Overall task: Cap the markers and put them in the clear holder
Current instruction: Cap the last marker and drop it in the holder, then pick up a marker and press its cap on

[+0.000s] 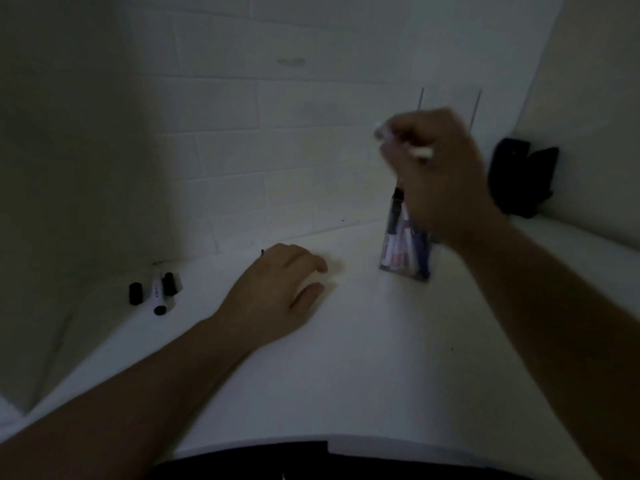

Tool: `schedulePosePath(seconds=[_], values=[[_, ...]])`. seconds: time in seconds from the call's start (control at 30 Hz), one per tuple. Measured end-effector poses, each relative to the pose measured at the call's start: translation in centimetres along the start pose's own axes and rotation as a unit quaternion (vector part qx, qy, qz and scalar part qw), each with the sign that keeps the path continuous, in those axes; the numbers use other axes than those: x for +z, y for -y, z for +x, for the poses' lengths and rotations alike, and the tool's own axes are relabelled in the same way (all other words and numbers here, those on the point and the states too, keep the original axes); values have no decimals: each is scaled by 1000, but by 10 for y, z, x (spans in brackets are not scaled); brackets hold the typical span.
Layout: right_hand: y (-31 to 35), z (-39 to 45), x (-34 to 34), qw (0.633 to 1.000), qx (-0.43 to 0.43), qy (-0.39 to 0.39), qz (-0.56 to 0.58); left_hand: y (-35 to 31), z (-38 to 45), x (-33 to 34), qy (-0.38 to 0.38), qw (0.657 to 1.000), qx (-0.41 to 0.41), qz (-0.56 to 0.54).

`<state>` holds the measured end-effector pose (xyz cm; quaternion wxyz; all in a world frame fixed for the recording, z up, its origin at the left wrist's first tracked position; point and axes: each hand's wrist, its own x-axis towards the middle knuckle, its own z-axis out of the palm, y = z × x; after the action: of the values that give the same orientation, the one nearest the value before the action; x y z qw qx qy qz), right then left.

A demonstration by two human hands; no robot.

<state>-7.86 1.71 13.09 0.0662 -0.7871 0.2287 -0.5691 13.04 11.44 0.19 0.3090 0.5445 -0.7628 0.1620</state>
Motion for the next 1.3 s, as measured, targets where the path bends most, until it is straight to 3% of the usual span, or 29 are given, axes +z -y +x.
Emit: schedulePosePath(seconds=[0.07,0.17,0.3,0.4,0.47,0.57,0.7,0.77,0.83,0.9,0.97,1.07,1.2,1.3], values=[[-11,17,-29,998,-3,-62,-29,-3,-1,6,30,997,76,11],[-34,23,-51,995,60,-76,-27,-7,-1,12,39,990,139,9],[-72,6,-50,987,98,16,-127,-10,-2,14,32,982,184,13],[-90,-10,-42,955,97,110,-260,-16,-2,14,31,973,227,23],[-89,-14,-39,935,106,121,-317,-18,-2,13,28,972,232,30],[-85,-15,-38,917,94,147,-359,-17,-3,11,26,974,223,32],[-87,-18,-39,873,62,249,-415,-15,-3,10,27,976,214,24],[-86,-21,-39,870,82,283,-395,-15,-4,9,29,977,211,26],[-80,-22,-37,893,97,239,-369,-14,-4,8,36,977,209,30],[-68,-24,-31,914,48,141,-376,-11,-4,5,43,978,200,32],[-47,-29,-13,941,-15,88,-326,-6,-3,0,42,984,174,27],[-24,-49,39,965,20,188,-180,8,2,-16,3,997,72,22],[-12,-85,119,915,79,387,-86,40,8,-58,-51,995,-85,17],[-8,-96,153,871,87,455,-167,74,8,-95,38,965,-256,29]])
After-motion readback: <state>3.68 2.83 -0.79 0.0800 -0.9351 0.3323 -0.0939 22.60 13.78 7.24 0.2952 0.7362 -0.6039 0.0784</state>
